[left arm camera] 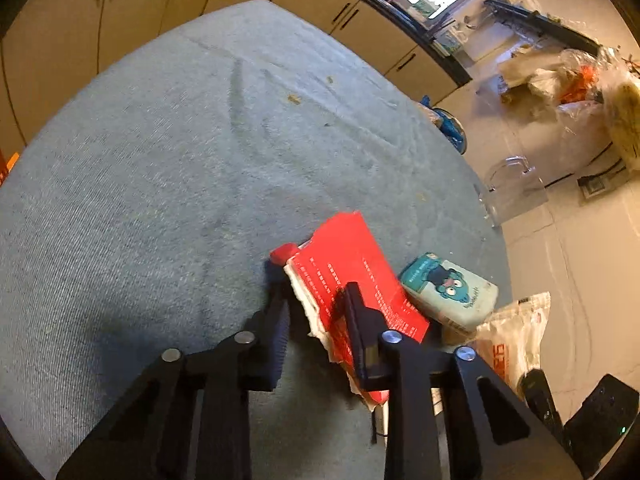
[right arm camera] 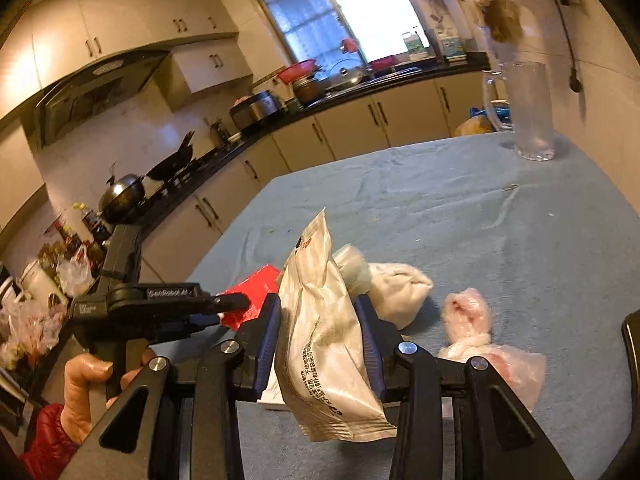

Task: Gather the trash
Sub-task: 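Grasp the red packet with the left tool while the right tool lifts the white bag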

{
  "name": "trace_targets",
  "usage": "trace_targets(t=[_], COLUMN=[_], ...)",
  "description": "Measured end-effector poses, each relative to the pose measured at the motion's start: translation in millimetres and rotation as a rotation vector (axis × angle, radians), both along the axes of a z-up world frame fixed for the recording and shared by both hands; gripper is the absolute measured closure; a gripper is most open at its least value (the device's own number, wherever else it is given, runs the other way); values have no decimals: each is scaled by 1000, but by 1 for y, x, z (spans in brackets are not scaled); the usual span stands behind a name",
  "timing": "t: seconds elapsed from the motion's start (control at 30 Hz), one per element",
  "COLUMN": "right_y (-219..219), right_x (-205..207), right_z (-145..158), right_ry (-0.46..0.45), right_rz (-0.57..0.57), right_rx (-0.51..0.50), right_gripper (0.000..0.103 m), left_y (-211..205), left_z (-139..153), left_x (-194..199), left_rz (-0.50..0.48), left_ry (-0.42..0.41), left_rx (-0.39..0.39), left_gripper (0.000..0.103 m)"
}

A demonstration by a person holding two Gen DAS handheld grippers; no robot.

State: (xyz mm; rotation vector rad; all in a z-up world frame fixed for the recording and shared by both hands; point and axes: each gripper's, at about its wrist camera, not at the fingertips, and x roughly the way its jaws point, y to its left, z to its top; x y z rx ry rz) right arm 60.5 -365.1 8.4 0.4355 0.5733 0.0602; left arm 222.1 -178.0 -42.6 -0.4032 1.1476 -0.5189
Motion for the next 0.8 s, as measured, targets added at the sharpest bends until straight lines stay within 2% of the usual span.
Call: trace_targets(t=[0.27,0.37,0.8], right_y=[-5,-5,26], right_x=[-5,-6,-12], right_z=[1,1,12], right_ry=[-8,-17,-105], right_rz=[-31,-24,95], right_rx=[17,20,-66], right_gripper=[62,62,62], left_y=[-2,1,46], left_z=[22,36,79], left_x=[-19,-32,-89], left_rz=[-64,-80,-49], left_ry=[-107,-177,-422], left_rx=[21,49,113], left_gripper=[95,96,96])
